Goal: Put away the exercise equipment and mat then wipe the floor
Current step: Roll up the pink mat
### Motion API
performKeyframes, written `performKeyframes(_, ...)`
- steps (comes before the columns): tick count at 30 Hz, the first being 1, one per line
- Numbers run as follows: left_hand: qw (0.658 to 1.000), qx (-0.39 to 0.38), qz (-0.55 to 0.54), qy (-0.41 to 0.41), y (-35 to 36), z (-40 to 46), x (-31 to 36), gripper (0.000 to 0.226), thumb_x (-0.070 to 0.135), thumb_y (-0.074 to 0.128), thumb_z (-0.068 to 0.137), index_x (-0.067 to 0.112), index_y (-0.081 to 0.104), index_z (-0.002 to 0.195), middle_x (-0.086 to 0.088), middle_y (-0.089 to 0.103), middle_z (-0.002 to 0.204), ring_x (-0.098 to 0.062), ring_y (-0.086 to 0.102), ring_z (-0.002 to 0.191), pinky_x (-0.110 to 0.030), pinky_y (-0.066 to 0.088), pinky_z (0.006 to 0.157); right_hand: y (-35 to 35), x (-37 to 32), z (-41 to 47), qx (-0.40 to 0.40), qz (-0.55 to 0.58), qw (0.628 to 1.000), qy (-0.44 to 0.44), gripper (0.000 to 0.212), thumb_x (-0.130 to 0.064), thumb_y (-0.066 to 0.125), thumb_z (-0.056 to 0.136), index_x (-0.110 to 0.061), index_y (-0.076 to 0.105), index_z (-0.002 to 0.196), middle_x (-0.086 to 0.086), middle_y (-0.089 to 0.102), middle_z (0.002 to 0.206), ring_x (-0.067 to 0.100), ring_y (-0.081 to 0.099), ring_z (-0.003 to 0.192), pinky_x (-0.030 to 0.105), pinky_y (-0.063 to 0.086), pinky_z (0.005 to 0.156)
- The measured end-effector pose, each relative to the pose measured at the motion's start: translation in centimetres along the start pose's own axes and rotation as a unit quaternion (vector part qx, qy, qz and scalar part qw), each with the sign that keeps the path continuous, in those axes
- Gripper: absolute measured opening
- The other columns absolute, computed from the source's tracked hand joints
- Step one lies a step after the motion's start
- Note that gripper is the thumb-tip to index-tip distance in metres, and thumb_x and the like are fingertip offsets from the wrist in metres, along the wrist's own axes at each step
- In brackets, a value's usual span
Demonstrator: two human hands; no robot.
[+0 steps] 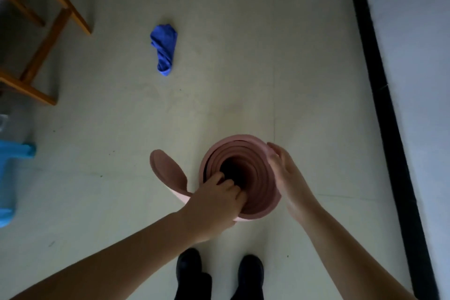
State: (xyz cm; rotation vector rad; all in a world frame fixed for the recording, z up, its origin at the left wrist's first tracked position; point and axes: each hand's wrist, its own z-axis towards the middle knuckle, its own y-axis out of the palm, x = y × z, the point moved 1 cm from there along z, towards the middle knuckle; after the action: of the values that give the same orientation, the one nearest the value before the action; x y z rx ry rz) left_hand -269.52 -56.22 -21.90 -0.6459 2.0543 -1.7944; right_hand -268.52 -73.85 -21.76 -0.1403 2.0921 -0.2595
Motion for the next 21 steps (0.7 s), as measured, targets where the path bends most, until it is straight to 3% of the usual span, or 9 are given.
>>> performKeyframes(2, 0.998, 0.061, -0.009, 0.004, 0.7, -1.1, 0.1, 0.022, 0.017, 0.048, 0.076, 0.015, 0.069, 0.082, 0.001, 0.064, 0.07, -0.02, 0.06, 0.07, -0.034, 0.049, 0.083, 1.5, -0.4, -1.3, -0.013, -0.117, 0.991, -0.069, 0.051, -0.045, 0.053, 0.091, -0.025, 0.04, 0.136, -0.012, 0.054, 0.123, 0.004, 0.055, 0.11, 0.021, 0.045, 0.094)
performKeyframes(6, 0.988, 0.154, 0.026, -0.018, 2.8, -2.7, -0.6, 0.035, 0.003, 0.034, 0.087, 0.009, 0.066, 0.098, -0.005, 0.066, 0.085, -0.023, 0.06, 0.083, -0.049, 0.04, 0.1, 3.4, 0.3, -0.6, 0.003, -0.245, 0.966, -0.077, 0.08, -0.045, 0.062, 0.085, -0.027, 0.016, 0.148, 0.0, 0.043, 0.14, 0.018, 0.051, 0.12, 0.029, 0.046, 0.096)
performKeyframes(8, 0.987, 0.148, 0.054, -0.028, 3.7, -3.5, -1.4, 0.035, 0.01, 0.05, 0.085, 0.009, 0.06, 0.118, -0.009, 0.065, 0.104, -0.026, 0.06, 0.099, -0.058, 0.03, 0.106, 3.9, 0.1, 0.5, 0.003, -0.255, 0.966, -0.037, 0.083, -0.044, 0.063, 0.082, -0.03, 0.013, 0.146, 0.004, 0.05, 0.133, 0.023, 0.058, 0.111, 0.038, 0.051, 0.09)
performKeyframes(10, 0.989, 0.122, 0.067, -0.053, 4.1, -4.1, -3.0, 0.069, 0.024, 0.07, 0.073, 0.014, 0.046, 0.137, -0.014, 0.053, 0.131, -0.029, 0.049, 0.122, -0.066, 0.021, 0.107, 4.0, -0.5, 1.7, 0.007, -0.238, 0.971, -0.004, 0.079, -0.041, 0.063, 0.08, -0.03, 0.016, 0.143, 0.005, 0.057, 0.123, 0.025, 0.061, 0.102, 0.04, 0.052, 0.086)
performKeyframes(14, 0.941, 0.106, -0.024, -0.319, 4.1, -5.5, -5.7, 0.119, 0.061, 0.069, 0.064, 0.019, 0.002, 0.153, -0.016, 0.015, 0.154, -0.036, 0.021, 0.141, -0.068, 0.011, 0.106, 4.1, -2.3, 3.7, -0.009, -0.179, 0.983, 0.041, 0.056, -0.03, 0.063, 0.081, -0.024, 0.035, 0.129, 0.0, 0.061, 0.101, 0.021, 0.062, 0.085, 0.035, 0.054, 0.075)
performKeyframes(16, 0.812, 0.12, -0.218, -0.527, 4.5, -6.5, -5.6, 0.111, 0.067, 0.057, 0.07, 0.024, -0.004, 0.152, -0.011, 0.001, 0.158, -0.038, 0.012, 0.144, -0.063, 0.011, 0.11, 4.4, -2.5, 4.0, -0.004, -0.184, 0.982, 0.047, 0.052, -0.03, 0.063, 0.08, -0.022, 0.037, 0.126, 0.001, 0.06, 0.1, 0.022, 0.062, 0.085, 0.037, 0.055, 0.075)
performKeyframes(18, 0.553, 0.121, -0.497, -0.658, 4.6, -7.1, -4.9, 0.098, 0.062, 0.054, 0.079, 0.03, -0.003, 0.152, -0.009, 0.001, 0.159, -0.043, 0.023, 0.14, -0.063, 0.033, 0.105, 4.8, -2.5, 3.8, 0.005, -0.183, 0.982, 0.05, 0.052, -0.028, 0.063, 0.08, -0.022, 0.038, 0.125, 0.001, 0.059, 0.098, 0.023, 0.061, 0.084, 0.035, 0.054, 0.072)
performKeyframes(20, 0.279, 0.114, -0.718, -0.627, 4.2, -6.7, -4.2, 0.079, 0.06, 0.049, 0.086, 0.031, 0.012, 0.149, -0.014, 0.022, 0.153, -0.043, 0.04, 0.13, -0.059, 0.046, 0.094, 5.0, -2.3, 3.3, 0.009, -0.18, 0.982, 0.047, 0.049, -0.026, 0.063, 0.081, -0.021, 0.038, 0.123, 0.0, 0.059, 0.096, 0.022, 0.061, 0.081, 0.035, 0.054, 0.071)
performKeyframes(21, 0.203, 0.102, -0.784, -0.577, 3.7, -6.3, -4.0, 0.069, 0.059, 0.046, 0.088, 0.029, 0.022, 0.146, -0.017, 0.034, 0.145, -0.043, 0.047, 0.125, -0.056, 0.049, 0.091, 5.1, -2.1, 3.1, 0.007, -0.182, 0.982, 0.045, 0.049, -0.026, 0.063, 0.081, -0.021, 0.038, 0.123, -0.001, 0.059, 0.095, 0.021, 0.061, 0.081, 0.035, 0.054, 0.071)
